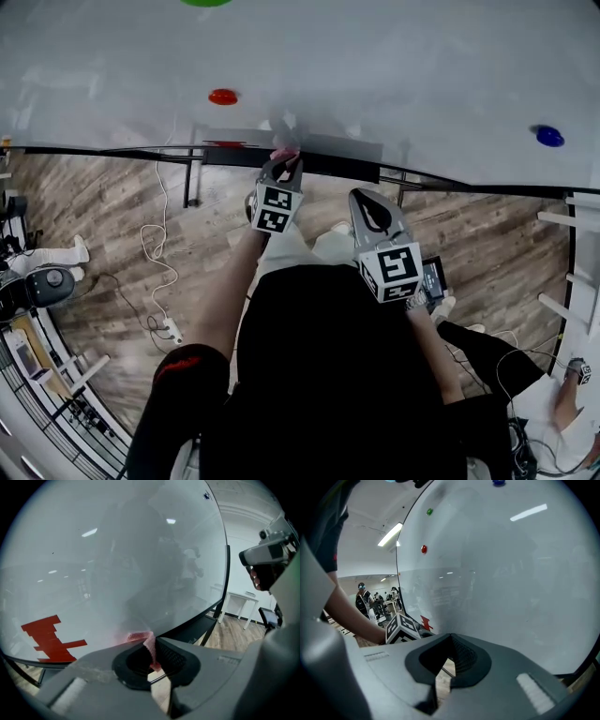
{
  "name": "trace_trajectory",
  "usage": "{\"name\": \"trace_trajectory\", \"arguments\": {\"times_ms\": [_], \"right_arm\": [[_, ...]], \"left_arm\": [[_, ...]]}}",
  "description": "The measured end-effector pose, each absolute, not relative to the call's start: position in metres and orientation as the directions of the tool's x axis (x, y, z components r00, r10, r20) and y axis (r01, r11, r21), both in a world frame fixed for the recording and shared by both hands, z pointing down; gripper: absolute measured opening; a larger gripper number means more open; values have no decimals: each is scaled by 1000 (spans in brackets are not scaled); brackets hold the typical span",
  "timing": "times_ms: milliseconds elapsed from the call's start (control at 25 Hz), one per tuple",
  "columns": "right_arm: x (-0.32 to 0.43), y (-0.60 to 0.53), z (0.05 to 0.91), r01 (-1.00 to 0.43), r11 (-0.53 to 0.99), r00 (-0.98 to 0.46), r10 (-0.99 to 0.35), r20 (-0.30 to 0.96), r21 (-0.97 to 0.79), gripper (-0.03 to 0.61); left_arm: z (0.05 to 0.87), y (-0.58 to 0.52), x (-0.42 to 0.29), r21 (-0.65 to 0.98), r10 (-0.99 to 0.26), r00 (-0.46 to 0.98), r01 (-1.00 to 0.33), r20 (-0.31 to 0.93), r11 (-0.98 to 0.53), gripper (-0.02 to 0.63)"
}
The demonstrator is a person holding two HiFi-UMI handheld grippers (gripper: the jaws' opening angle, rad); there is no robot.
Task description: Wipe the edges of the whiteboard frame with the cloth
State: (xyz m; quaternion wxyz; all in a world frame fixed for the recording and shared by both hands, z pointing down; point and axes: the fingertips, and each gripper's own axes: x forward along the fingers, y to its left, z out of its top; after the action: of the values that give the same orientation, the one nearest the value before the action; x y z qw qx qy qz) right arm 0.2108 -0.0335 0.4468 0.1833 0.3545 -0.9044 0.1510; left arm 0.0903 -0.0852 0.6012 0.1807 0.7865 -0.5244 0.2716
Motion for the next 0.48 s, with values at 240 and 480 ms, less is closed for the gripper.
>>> {"name": "trace_trajectory", "arguments": {"times_ms": [240,480], "right_arm": [[223,-34,447,-710,689,-672,-597,439,-149,2],[214,-33,447,-736,661,-648,-623,439,-147,2]], "left_arm": [[600,-83,104,8,-728,311,-922,611,-387,18],[605,-85,111,25,-708,343,-908,617,-419,17]]}}
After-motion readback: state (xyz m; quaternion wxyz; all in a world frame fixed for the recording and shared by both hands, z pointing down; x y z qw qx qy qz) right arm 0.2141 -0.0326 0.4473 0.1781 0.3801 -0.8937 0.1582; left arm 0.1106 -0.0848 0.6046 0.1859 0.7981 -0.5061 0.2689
